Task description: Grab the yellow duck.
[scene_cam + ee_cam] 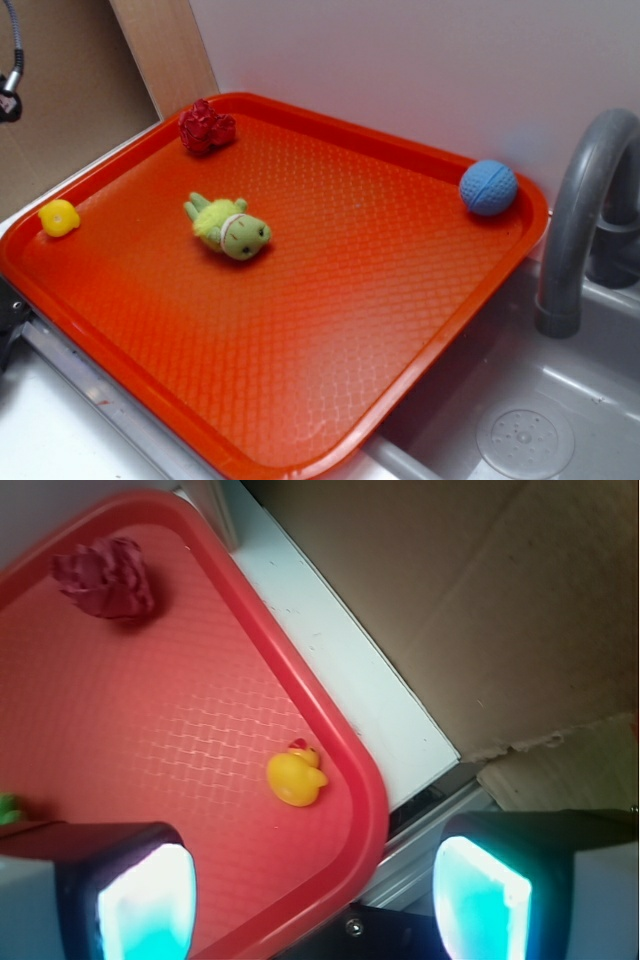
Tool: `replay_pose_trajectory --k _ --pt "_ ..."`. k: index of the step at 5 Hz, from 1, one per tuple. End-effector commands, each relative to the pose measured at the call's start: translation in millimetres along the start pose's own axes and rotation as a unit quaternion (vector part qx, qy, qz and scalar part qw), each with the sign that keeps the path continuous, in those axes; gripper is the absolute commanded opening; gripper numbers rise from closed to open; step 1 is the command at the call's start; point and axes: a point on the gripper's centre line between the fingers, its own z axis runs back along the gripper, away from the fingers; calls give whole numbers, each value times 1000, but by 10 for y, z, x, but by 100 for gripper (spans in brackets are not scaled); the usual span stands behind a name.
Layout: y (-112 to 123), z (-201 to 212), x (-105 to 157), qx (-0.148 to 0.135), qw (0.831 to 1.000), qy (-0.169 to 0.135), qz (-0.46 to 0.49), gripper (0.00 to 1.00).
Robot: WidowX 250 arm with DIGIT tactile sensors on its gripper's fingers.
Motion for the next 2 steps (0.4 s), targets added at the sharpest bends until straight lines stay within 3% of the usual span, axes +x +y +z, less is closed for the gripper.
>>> replay_pose_trajectory --k 1,2 --pt "-307 -700 192 -7 1000 19 -13 100" --pt "-534 -1099 217 1 1000 20 -12 100"
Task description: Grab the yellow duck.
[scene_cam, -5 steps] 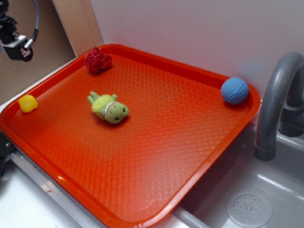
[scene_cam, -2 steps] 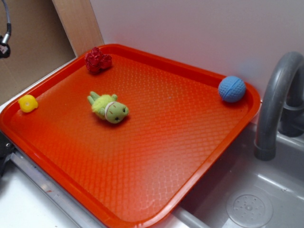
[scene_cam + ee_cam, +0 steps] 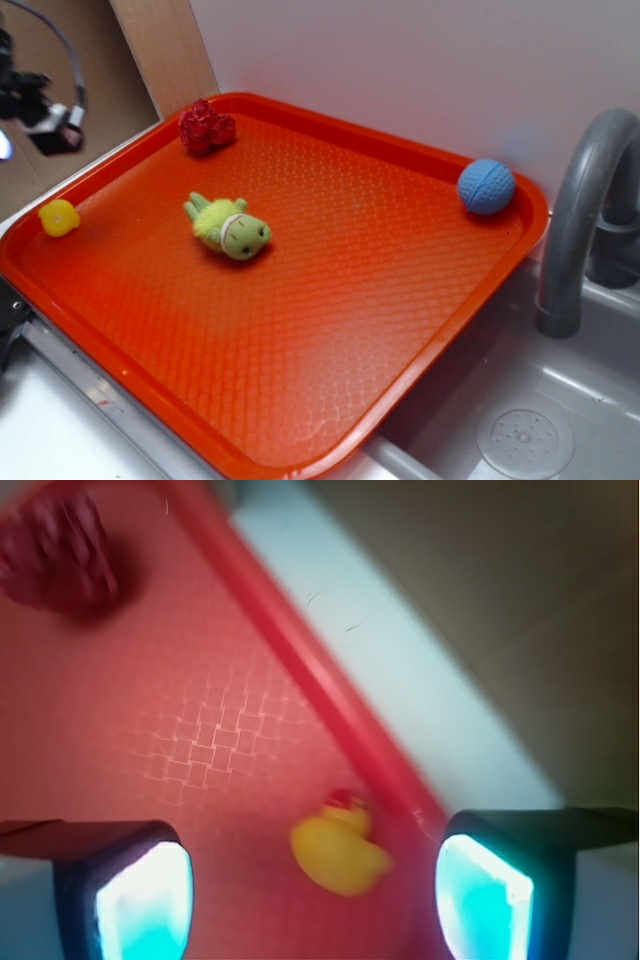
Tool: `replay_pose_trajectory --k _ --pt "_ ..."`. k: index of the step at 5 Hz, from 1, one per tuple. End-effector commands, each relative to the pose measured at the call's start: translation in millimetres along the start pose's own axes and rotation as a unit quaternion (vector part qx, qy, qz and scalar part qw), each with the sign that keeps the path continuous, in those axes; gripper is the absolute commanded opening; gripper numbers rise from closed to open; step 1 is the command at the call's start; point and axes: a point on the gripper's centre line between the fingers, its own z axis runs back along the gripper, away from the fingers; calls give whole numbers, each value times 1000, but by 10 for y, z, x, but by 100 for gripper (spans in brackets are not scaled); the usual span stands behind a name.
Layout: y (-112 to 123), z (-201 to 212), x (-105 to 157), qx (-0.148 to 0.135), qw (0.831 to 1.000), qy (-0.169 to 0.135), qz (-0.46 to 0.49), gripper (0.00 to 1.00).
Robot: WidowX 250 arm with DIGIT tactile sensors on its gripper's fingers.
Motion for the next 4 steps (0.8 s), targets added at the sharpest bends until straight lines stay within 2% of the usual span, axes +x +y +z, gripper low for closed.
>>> replay_pose_trajectory --k 1,2,3,4 --pt "-255 -386 98 12 1000 -1 4 100" --pt "-177 -247 115 -10 1000 4 3 100" --pt "-145 166 174 -49 998 -36 -1 100" --pt "-105 317 193 -63 997 -49 2 100"
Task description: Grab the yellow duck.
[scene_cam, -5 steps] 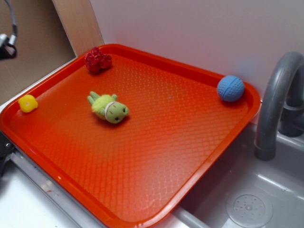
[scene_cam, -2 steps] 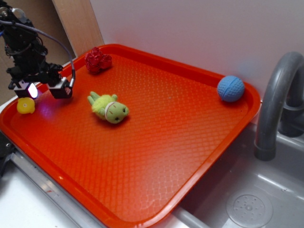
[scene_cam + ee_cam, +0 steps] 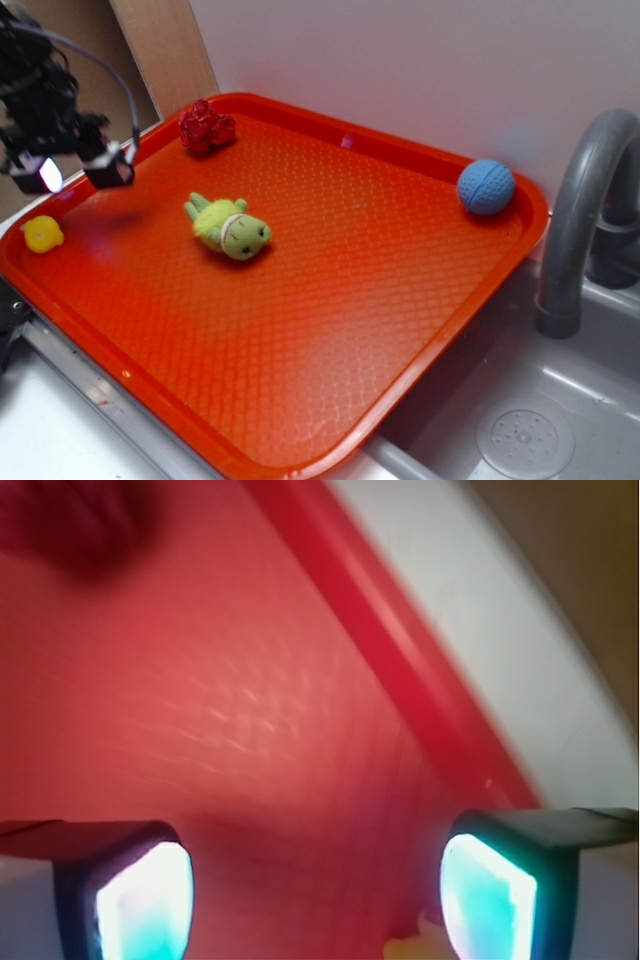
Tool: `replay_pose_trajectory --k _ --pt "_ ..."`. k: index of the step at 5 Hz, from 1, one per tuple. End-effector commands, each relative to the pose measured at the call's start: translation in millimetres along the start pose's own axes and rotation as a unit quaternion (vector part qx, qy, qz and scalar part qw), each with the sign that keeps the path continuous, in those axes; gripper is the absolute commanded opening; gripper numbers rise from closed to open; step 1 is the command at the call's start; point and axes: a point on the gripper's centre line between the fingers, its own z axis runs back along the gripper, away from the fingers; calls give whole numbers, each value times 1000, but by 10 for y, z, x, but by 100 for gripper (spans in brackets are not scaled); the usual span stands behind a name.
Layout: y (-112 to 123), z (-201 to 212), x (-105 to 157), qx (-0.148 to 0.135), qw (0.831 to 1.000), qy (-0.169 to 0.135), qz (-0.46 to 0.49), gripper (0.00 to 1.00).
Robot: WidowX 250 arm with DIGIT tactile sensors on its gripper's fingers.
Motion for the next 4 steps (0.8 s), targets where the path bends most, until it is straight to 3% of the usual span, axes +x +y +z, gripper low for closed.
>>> replay_pose_trajectory --k 1,4 --pt "58 119 -14 -15 1000 -14 -6 100" --pt "249 90 -283 1 997 43 -65 100"
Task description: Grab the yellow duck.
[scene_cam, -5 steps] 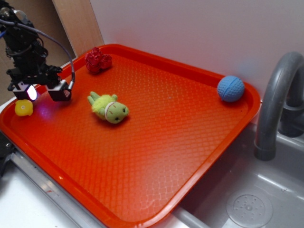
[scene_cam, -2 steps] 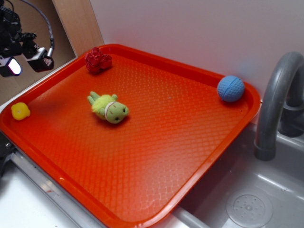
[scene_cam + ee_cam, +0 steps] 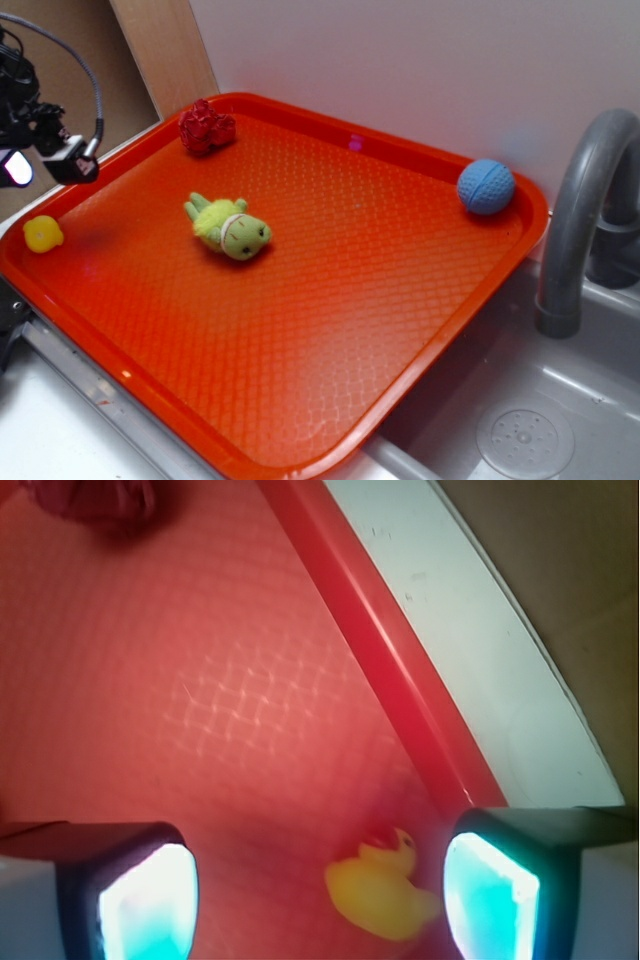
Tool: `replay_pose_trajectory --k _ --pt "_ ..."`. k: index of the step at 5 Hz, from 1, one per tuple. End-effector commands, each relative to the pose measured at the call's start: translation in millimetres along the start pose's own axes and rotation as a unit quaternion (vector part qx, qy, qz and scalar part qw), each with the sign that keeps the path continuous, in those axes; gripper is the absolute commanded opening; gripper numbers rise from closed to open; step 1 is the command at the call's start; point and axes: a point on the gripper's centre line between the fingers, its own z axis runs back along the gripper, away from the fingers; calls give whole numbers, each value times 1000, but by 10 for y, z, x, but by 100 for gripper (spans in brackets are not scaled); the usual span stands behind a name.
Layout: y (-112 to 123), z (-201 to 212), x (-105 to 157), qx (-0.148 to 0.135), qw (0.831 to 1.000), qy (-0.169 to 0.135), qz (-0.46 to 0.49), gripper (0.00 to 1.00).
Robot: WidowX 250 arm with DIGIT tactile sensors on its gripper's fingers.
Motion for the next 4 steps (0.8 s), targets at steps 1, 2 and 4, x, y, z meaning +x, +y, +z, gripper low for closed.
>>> replay_pose_trajectory --k 1,2,4 --pt "67 50 -114 15 999 11 -34 100" --pt "96 9 -150 26 998 10 -47 100" --pt "223 -223 -241 11 997 -7 -75 100"
